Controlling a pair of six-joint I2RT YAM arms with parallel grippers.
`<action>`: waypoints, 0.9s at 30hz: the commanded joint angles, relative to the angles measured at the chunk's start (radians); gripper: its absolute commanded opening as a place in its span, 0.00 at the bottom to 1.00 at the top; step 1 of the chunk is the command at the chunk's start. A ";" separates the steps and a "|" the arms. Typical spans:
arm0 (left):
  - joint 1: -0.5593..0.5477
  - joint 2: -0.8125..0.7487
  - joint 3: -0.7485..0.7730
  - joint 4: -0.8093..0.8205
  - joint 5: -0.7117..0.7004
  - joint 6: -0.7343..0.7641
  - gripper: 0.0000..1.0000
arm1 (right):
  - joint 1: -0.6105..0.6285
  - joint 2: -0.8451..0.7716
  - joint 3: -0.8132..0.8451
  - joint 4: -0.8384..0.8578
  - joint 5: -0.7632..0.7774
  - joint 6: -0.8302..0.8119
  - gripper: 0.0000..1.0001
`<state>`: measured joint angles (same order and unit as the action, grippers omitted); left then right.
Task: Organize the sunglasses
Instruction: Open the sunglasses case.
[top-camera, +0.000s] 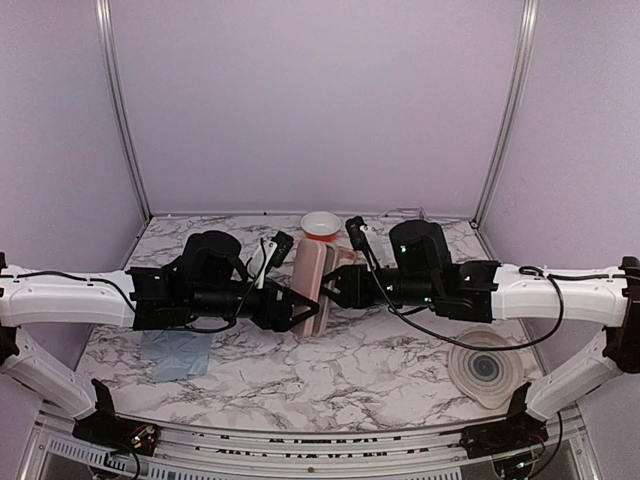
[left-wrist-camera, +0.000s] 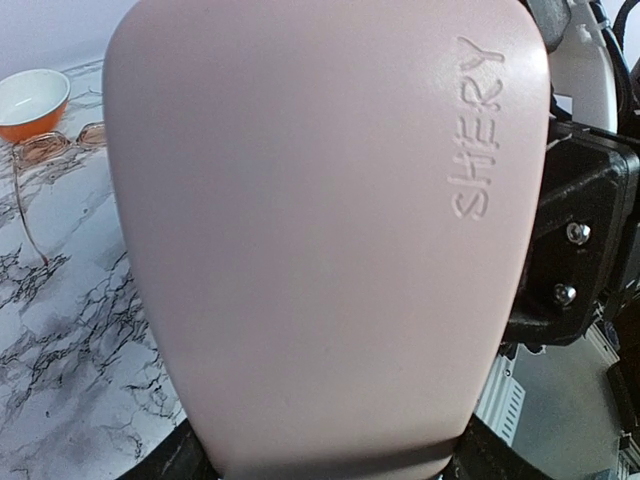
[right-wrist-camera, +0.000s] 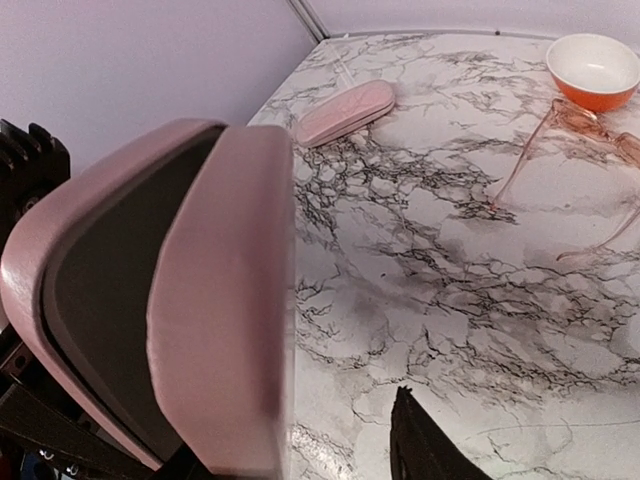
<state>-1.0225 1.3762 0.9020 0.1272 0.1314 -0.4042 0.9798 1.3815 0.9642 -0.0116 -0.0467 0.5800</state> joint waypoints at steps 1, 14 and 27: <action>-0.007 -0.024 0.048 0.058 0.027 -0.006 0.39 | 0.003 -0.031 -0.030 -0.011 0.013 0.002 0.47; -0.007 -0.050 0.041 0.095 0.101 -0.022 0.39 | -0.001 -0.094 -0.093 0.043 0.000 0.001 0.32; -0.006 -0.089 0.023 0.156 0.148 -0.049 0.39 | -0.025 -0.177 -0.157 0.114 -0.047 -0.002 0.28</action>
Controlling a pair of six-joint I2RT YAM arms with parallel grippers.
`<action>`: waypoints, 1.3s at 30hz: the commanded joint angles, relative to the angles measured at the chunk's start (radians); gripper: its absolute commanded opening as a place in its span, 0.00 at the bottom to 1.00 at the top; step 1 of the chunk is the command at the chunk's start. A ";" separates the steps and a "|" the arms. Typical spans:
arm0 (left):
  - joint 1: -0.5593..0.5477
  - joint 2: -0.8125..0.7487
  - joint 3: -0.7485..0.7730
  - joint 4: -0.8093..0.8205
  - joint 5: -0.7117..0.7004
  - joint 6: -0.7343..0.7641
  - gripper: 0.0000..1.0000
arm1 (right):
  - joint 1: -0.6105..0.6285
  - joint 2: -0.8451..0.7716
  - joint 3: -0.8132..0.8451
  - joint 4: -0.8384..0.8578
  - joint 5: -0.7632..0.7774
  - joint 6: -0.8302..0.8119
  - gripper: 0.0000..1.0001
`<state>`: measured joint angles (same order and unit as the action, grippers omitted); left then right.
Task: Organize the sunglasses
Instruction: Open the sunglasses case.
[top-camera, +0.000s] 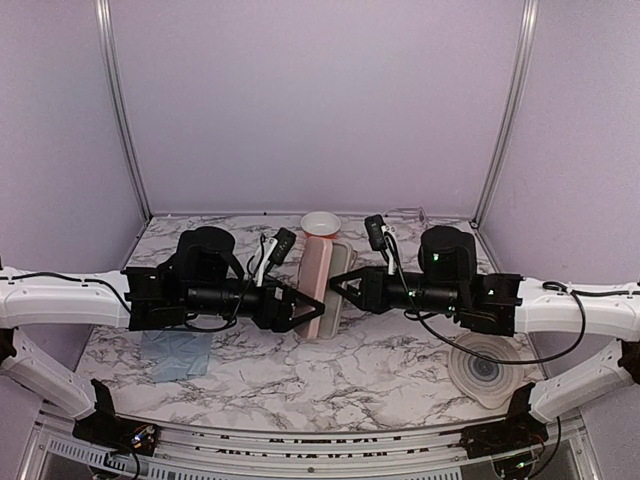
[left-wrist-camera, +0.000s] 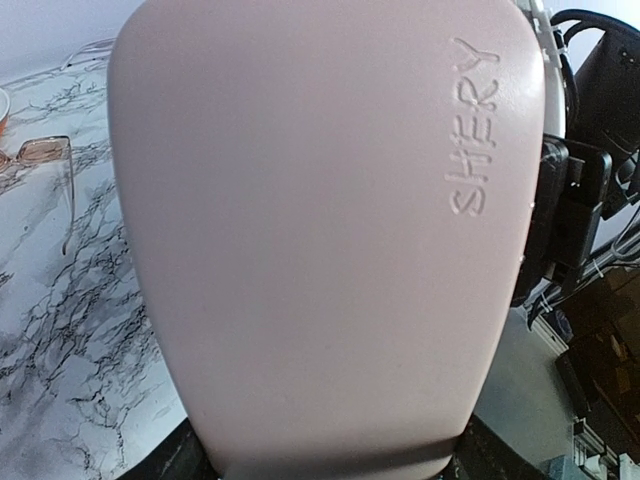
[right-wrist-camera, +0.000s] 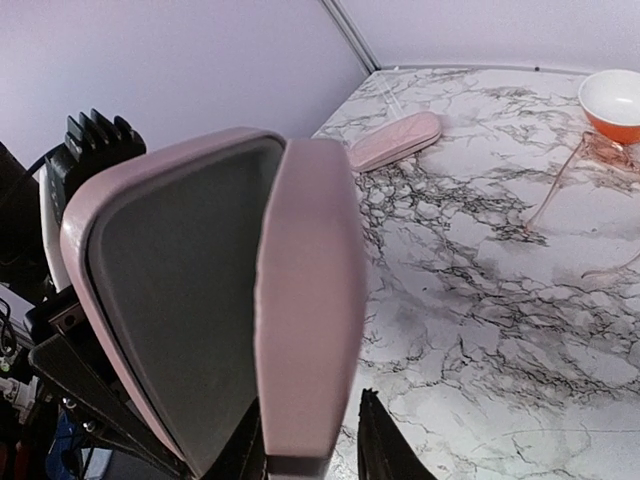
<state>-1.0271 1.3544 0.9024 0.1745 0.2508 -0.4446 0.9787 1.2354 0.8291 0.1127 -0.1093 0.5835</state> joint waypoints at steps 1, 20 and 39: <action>-0.002 -0.072 0.022 0.113 0.029 -0.009 0.39 | -0.028 -0.035 -0.023 -0.015 0.017 -0.006 0.28; -0.001 -0.097 -0.007 0.187 0.087 -0.038 0.39 | -0.058 -0.070 -0.066 0.054 -0.062 -0.011 0.28; -0.001 -0.098 -0.012 0.265 0.194 -0.088 0.39 | -0.078 -0.119 -0.117 0.071 -0.081 -0.010 0.28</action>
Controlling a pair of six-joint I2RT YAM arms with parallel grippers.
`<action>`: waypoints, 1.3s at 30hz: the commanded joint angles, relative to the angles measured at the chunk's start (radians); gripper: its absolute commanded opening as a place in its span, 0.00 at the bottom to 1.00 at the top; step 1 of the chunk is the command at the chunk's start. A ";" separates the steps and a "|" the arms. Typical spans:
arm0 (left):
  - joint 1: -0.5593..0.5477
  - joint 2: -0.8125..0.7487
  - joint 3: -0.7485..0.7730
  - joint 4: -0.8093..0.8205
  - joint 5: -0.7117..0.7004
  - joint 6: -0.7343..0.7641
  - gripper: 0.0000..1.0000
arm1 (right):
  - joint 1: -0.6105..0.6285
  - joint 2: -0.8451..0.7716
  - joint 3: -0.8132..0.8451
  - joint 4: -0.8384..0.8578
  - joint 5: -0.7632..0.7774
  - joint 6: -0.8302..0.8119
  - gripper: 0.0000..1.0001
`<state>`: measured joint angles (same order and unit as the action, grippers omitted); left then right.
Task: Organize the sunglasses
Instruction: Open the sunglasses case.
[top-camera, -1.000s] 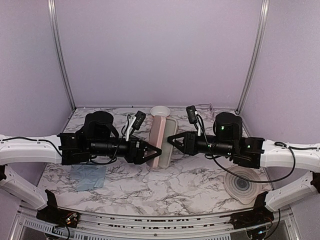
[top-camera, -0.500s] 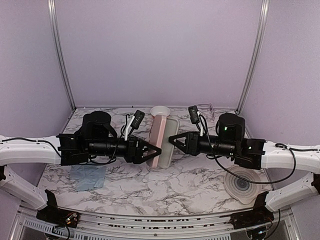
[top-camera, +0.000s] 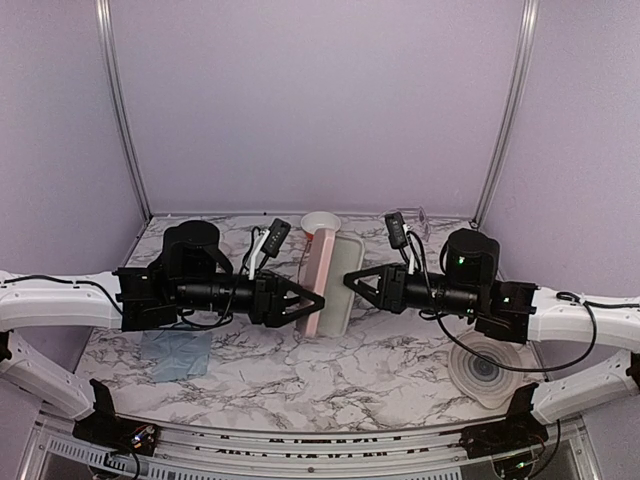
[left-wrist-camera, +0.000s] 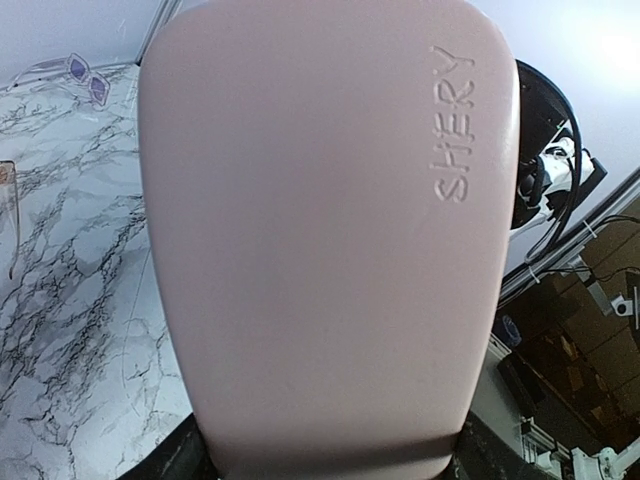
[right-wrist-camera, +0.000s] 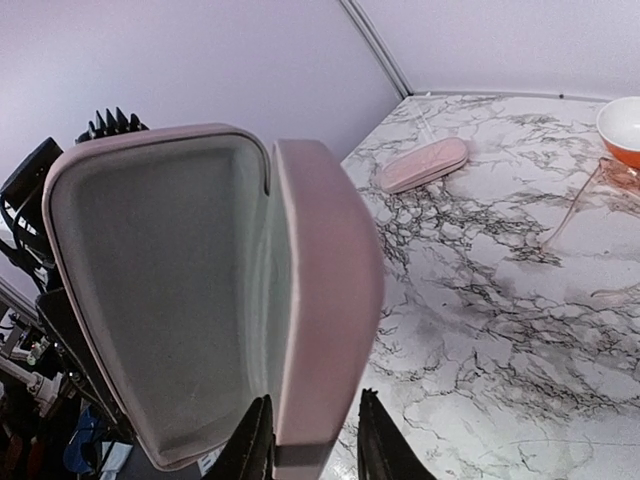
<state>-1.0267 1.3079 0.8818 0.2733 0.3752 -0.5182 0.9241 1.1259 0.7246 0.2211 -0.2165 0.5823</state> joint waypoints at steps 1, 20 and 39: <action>-0.001 -0.052 0.008 0.174 0.077 -0.018 0.39 | -0.024 -0.011 -0.013 -0.037 0.025 -0.009 0.28; -0.001 -0.023 -0.012 0.193 -0.047 -0.012 0.39 | -0.028 -0.043 -0.005 0.013 -0.086 -0.006 0.76; -0.001 -0.017 0.017 0.217 -0.035 -0.028 0.39 | -0.076 -0.146 -0.108 0.036 -0.031 0.037 0.74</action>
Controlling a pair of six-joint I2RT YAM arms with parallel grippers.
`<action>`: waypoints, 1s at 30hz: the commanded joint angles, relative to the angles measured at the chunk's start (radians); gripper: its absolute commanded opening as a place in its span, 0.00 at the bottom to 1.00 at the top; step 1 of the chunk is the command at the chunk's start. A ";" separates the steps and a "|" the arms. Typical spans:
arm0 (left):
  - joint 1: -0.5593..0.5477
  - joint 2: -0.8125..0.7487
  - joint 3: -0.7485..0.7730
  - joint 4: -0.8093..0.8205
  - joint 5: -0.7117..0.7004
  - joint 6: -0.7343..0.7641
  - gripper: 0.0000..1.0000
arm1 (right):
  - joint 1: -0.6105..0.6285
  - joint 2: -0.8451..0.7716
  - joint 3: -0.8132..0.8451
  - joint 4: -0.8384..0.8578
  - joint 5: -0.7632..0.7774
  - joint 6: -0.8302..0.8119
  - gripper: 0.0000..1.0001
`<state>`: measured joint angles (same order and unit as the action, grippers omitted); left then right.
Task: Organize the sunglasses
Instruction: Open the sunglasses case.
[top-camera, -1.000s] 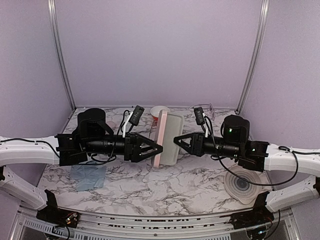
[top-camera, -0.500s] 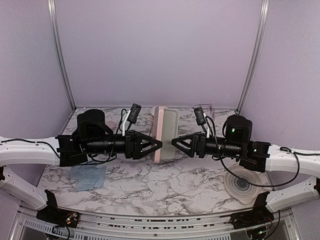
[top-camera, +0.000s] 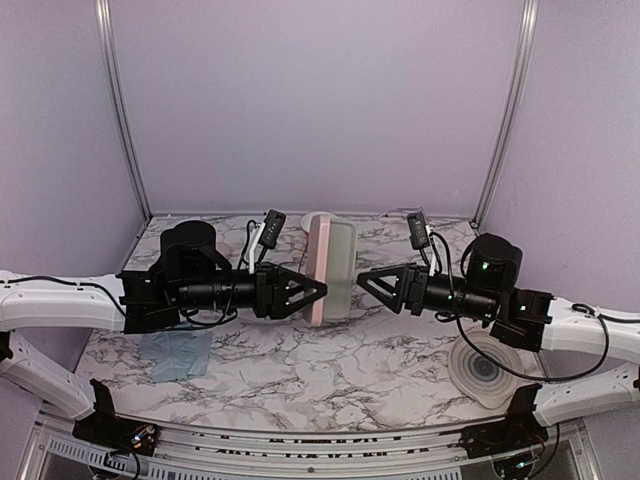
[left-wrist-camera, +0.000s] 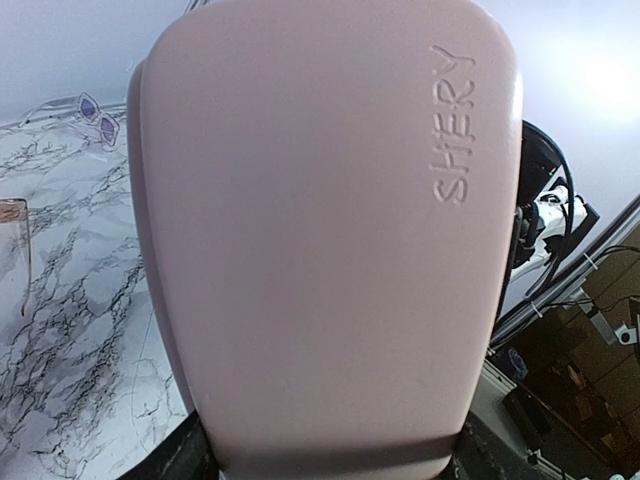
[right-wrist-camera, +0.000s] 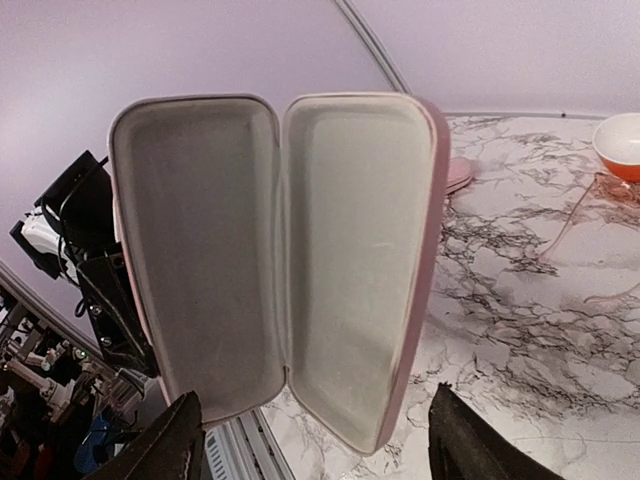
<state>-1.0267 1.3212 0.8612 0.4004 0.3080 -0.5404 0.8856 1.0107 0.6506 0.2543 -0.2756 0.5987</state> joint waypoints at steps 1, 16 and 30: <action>-0.001 -0.032 0.038 0.092 0.042 -0.010 0.39 | -0.038 -0.031 -0.039 0.013 0.014 0.024 0.73; -0.001 -0.033 0.052 0.210 0.200 -0.099 0.39 | -0.070 0.081 -0.017 0.248 -0.280 0.069 0.67; -0.001 -0.028 0.042 0.301 0.267 -0.161 0.40 | -0.070 0.076 0.031 0.263 -0.348 0.084 0.16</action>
<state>-1.0267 1.3174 0.8703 0.5961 0.5392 -0.6842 0.8204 1.1011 0.6365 0.4862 -0.5976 0.6796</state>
